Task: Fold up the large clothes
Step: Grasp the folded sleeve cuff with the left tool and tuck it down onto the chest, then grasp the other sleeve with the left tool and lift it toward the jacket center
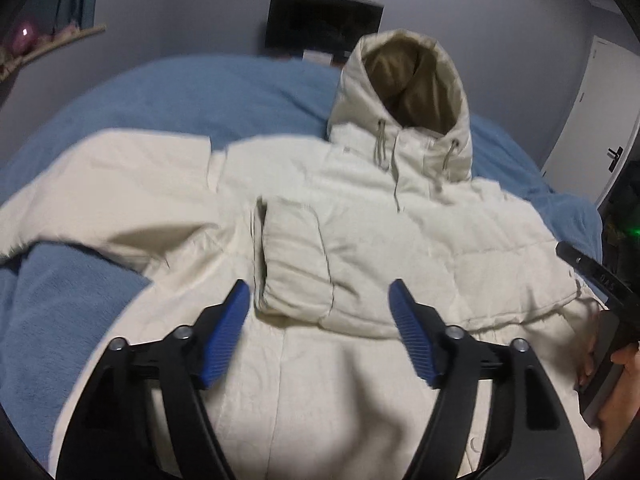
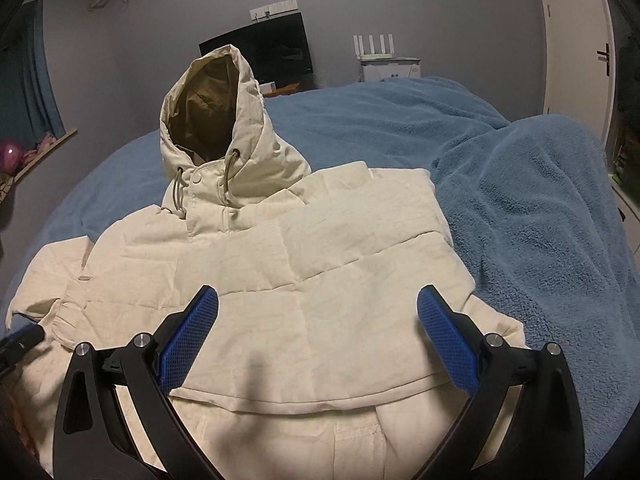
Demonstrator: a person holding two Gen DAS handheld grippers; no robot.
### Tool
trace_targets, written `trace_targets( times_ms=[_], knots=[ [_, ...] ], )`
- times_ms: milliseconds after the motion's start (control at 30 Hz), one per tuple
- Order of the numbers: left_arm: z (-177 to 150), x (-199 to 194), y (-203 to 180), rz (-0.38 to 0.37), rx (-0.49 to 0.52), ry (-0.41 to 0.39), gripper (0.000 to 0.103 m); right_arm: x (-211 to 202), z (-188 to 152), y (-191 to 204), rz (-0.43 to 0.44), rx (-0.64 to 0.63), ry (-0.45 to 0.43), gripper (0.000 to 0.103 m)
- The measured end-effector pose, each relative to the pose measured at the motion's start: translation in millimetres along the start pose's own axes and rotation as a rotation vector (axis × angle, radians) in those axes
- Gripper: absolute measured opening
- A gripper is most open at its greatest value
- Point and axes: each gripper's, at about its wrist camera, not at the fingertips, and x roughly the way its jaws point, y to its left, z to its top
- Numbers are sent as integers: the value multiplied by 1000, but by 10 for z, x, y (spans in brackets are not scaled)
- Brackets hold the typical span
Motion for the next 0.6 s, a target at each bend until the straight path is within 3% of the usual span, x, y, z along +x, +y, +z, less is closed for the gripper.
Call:
trace_targets(
  times_ms=[100, 200, 333, 467, 600],
  knots=[
    [12, -82, -138, -31, 57, -65, 86, -13, 1, -1, -9, -2, -6, 96],
    [-19, -42, -327, -58, 151, -61, 87, 2, -3, -4, -16, 2, 1, 96],
    [-96, 209, -482, -38, 232, 41, 89, 123, -24, -9, -44, 1, 59, 96],
    [-164, 500, -376, 0, 188, 171, 89, 334, -87, -16, -95, -7, 158, 96],
    [-198, 595, -264, 10, 146, 218, 89, 456, -159, 59, -156, -61, 209, 96]
  ],
)
